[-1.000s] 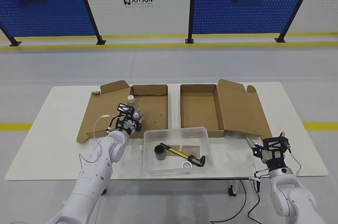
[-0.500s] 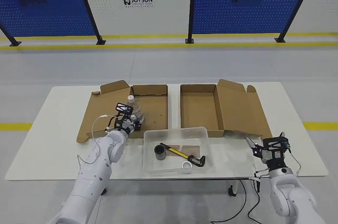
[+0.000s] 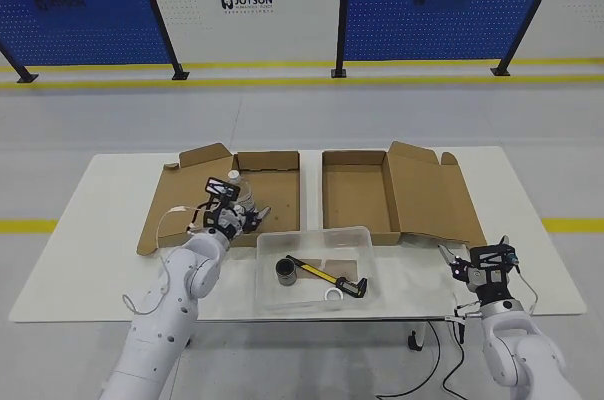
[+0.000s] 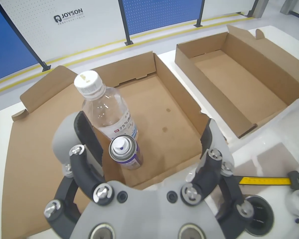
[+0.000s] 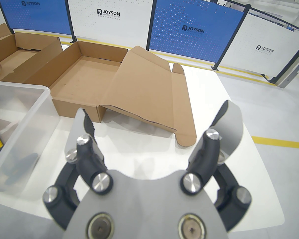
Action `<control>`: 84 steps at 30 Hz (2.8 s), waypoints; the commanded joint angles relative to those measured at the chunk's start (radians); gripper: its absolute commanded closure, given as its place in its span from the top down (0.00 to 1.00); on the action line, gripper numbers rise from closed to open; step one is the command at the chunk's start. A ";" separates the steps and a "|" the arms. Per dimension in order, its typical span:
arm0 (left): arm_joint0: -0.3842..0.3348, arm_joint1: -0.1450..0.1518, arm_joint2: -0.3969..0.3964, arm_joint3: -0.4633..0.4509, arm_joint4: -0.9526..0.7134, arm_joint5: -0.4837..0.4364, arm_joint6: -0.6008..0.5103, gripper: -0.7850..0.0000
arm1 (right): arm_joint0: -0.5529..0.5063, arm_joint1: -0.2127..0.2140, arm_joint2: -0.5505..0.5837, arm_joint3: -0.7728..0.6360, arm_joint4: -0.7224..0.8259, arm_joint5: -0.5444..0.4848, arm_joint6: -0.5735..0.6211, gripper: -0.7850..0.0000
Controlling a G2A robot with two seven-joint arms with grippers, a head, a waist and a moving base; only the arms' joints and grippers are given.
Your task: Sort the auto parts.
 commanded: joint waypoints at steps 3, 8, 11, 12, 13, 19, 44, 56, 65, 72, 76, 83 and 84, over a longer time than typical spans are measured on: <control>0.075 0.010 -0.032 -0.128 -0.007 -0.019 -0.029 1.00 | 0.000 0.000 0.000 0.000 0.000 0.000 0.000 1.00; 0.155 0.020 -0.070 -0.239 -0.048 -0.060 -0.082 1.00 | 0.000 0.000 0.000 0.000 0.000 0.000 0.000 1.00; 0.203 0.026 -0.082 -0.287 -0.006 -0.062 -0.081 1.00 | 0.000 0.000 0.000 0.000 0.000 0.000 0.000 1.00; 0.212 0.027 -0.084 -0.295 0.005 -0.062 -0.080 1.00 | 0.000 0.000 0.000 0.000 0.000 0.000 0.000 1.00; 0.225 0.029 -0.087 -0.306 0.021 -0.059 -0.076 1.00 | 0.000 0.000 0.000 0.000 0.000 0.000 0.000 1.00; 0.289 0.036 -0.105 -0.337 0.027 -0.080 -0.055 1.00 | 0.000 0.000 0.000 0.000 0.000 0.000 0.000 1.00; 0.327 0.052 -0.045 -0.406 -0.031 -0.253 -0.223 0.91 | 0.000 0.000 0.000 0.000 0.000 0.000 0.000 1.00; 0.204 0.053 0.072 -0.397 -0.007 -0.348 -0.433 0.68 | 0.000 0.000 0.000 0.000 0.000 0.000 0.000 1.00; 0.091 0.047 0.156 -0.302 0.057 -0.361 -0.467 0.68 | 0.000 0.000 0.000 0.000 0.000 0.000 0.000 1.00; 0.027 0.042 0.190 -0.238 0.055 -0.359 -0.491 0.66 | 0.000 0.000 0.000 0.000 0.000 0.000 0.000 1.00; -0.002 0.041 0.201 -0.212 0.044 -0.366 -0.519 0.62 | 0.000 0.000 0.000 0.000 0.000 0.000 0.000 1.00; -0.034 0.043 0.206 -0.183 0.017 -0.378 -0.575 0.54 | 0.000 0.000 0.000 0.000 0.000 0.000 0.000 1.00; -0.039 0.043 0.205 -0.179 0.017 -0.379 -0.583 0.53 | 0.000 0.000 0.000 0.000 0.000 0.000 0.000 1.00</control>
